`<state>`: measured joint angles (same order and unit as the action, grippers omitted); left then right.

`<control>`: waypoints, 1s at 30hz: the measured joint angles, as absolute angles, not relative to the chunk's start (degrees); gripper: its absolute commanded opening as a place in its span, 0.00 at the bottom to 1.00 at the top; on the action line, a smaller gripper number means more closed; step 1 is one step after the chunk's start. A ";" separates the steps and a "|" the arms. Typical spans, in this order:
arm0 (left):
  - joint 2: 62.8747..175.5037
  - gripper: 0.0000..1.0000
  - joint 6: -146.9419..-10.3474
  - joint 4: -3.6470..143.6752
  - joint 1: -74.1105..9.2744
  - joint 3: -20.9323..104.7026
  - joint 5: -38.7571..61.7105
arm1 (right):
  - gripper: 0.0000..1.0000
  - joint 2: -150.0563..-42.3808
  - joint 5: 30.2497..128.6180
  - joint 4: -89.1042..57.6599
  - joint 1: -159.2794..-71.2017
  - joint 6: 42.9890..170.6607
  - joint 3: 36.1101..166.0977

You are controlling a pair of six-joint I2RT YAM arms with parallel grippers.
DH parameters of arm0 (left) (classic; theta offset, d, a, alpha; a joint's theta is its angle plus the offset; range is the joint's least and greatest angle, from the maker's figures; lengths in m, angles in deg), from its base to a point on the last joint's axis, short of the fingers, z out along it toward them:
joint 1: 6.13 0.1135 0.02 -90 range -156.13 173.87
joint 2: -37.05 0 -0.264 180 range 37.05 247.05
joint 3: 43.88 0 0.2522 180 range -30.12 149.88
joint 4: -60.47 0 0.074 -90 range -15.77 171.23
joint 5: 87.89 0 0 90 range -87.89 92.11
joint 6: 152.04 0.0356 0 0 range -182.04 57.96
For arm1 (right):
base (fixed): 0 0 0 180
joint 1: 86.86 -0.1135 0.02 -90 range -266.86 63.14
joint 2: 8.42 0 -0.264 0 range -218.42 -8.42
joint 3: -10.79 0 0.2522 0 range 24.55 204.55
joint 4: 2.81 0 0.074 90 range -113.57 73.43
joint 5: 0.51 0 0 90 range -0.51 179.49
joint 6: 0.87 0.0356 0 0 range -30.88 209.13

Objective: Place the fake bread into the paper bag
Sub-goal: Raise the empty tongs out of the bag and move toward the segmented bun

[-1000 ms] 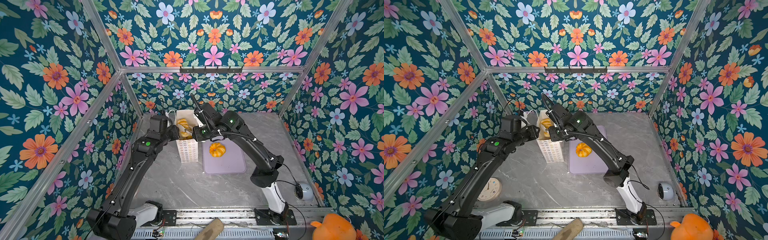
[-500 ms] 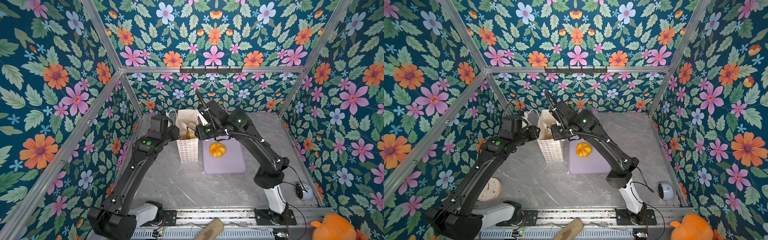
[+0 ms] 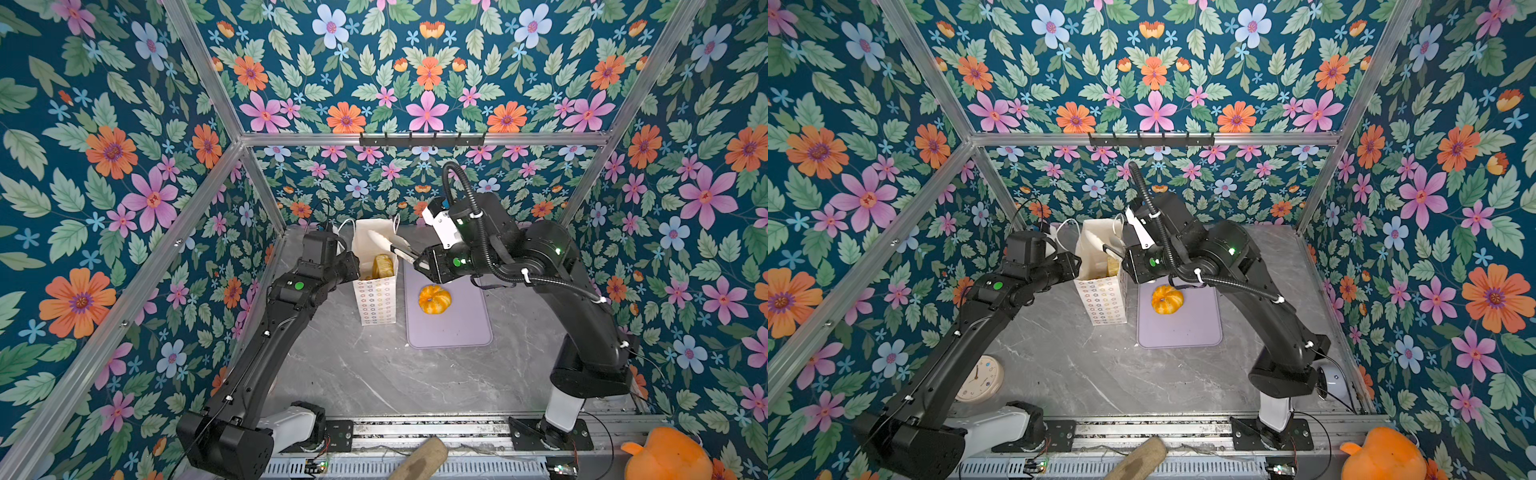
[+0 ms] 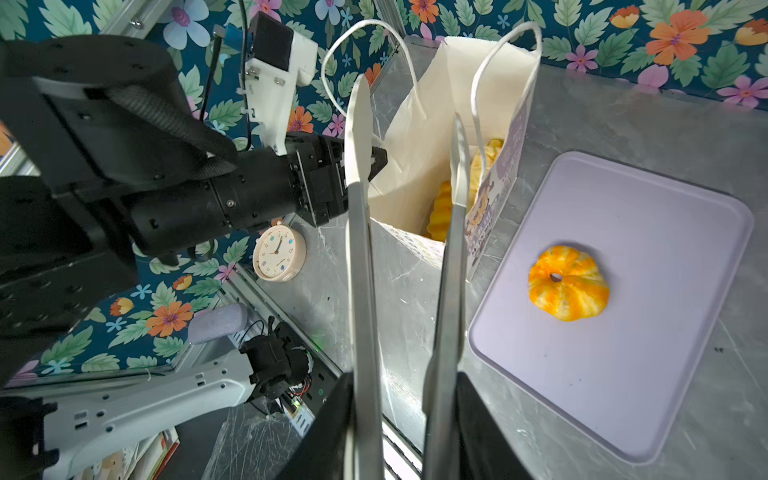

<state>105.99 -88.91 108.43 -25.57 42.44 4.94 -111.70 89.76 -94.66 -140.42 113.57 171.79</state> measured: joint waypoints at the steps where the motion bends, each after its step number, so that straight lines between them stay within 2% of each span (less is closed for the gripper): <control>1: 106.04 0.42 -88.91 108.41 -25.57 42.44 4.94 | 0.38 -110.37 89.96 -94.61 -140.42 113.24 170.52; 8: 106.02 0.42 -88.93 107.29 -25.57 42.44 5.00 | 0.37 -96.01 95.62 -92.47 -139.85 112.57 152.62; 17: 106.26 0.42 -89.13 106.59 -25.57 42.33 5.42 | 0.37 -78.46 98.63 -88.71 -132.66 115.85 126.31; 23: 106.56 0.42 -89.13 106.16 -25.57 42.33 5.59 | 0.37 -75.64 97.13 -83.73 -131.57 119.01 111.49; 30: 106.10 0.42 -89.17 106.02 -25.57 42.09 5.59 | 0.37 -77.87 93.45 -75.97 -131.46 123.58 100.45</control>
